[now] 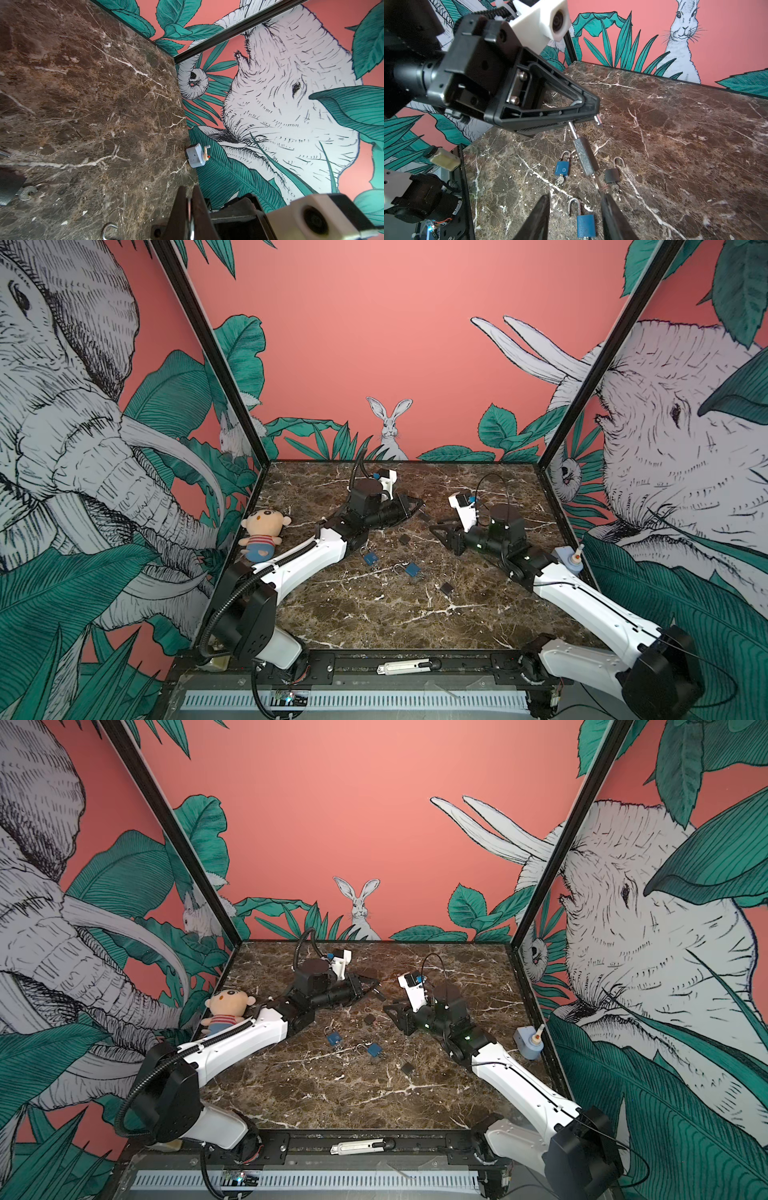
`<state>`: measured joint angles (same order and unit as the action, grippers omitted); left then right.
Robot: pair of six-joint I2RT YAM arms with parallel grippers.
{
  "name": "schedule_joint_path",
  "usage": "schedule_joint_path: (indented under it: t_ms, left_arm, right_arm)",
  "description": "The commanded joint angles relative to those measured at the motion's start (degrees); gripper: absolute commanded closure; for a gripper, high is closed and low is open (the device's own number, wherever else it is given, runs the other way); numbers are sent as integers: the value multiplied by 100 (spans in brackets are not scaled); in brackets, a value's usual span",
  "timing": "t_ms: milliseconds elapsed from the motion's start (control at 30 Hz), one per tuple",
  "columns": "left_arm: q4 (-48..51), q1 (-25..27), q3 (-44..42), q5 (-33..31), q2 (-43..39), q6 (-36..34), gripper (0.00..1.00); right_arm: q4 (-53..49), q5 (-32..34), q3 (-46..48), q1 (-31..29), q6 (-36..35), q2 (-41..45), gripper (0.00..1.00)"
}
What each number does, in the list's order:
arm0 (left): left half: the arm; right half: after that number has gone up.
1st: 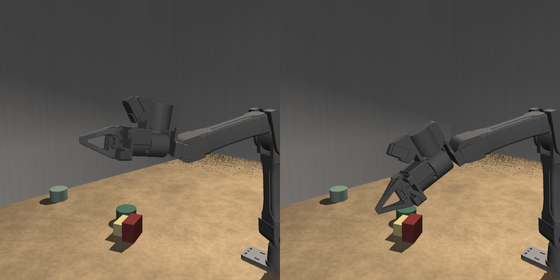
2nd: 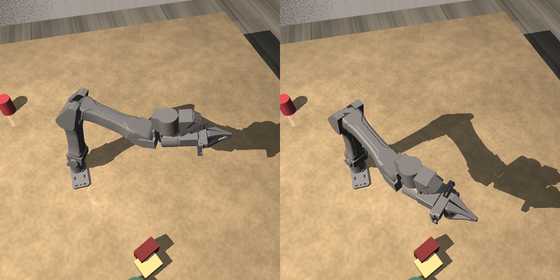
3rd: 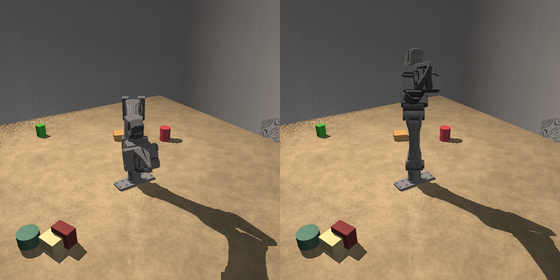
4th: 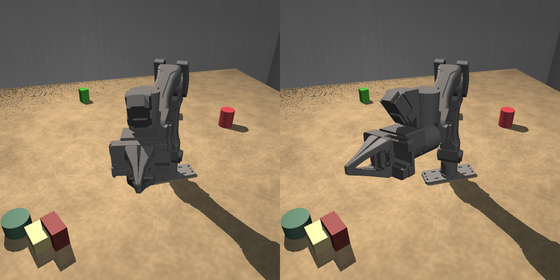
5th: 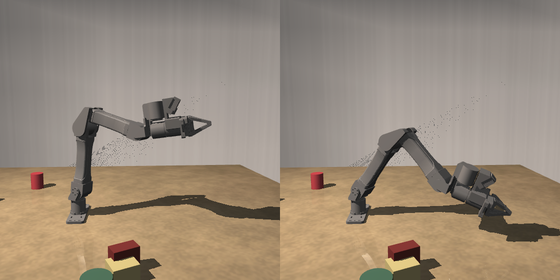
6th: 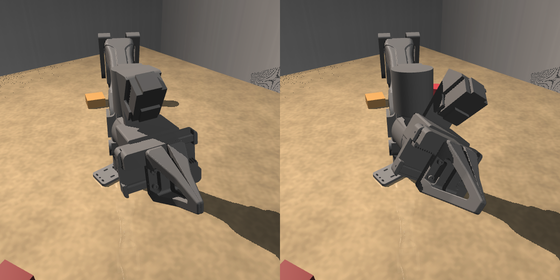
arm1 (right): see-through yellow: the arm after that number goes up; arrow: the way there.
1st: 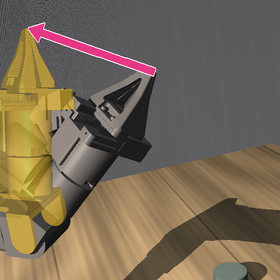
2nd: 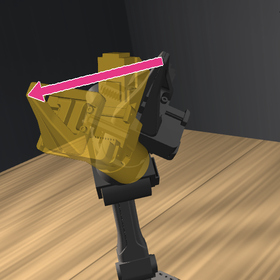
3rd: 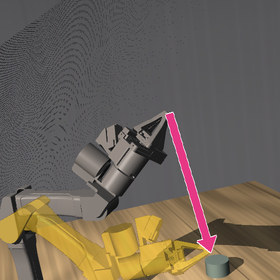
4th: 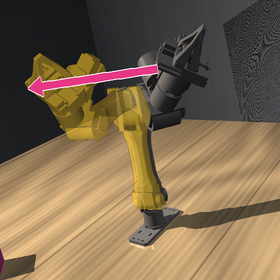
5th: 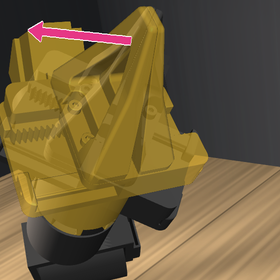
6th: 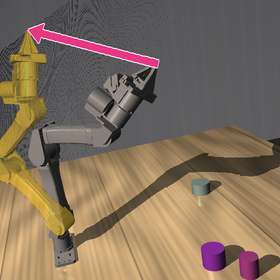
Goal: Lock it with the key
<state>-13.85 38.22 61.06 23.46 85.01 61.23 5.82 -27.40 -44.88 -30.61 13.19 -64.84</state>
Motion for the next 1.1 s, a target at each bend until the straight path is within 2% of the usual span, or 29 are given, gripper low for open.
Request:
schedule_joint_path:
  t_ms: [0,400,1067]
  left_arm:
    - [-372,35,89,50,-283,254,100]
    - [-386,31,109,114,-292,334,100]
    - [-638,32,121,194,-214,575,100]
  right_arm:
    - [313,-116,-209,11,-132,-89,62]
    - [314,4,-507,11,-302,-361,60]
    - [384,-58,-697,11,-353,-631,67]
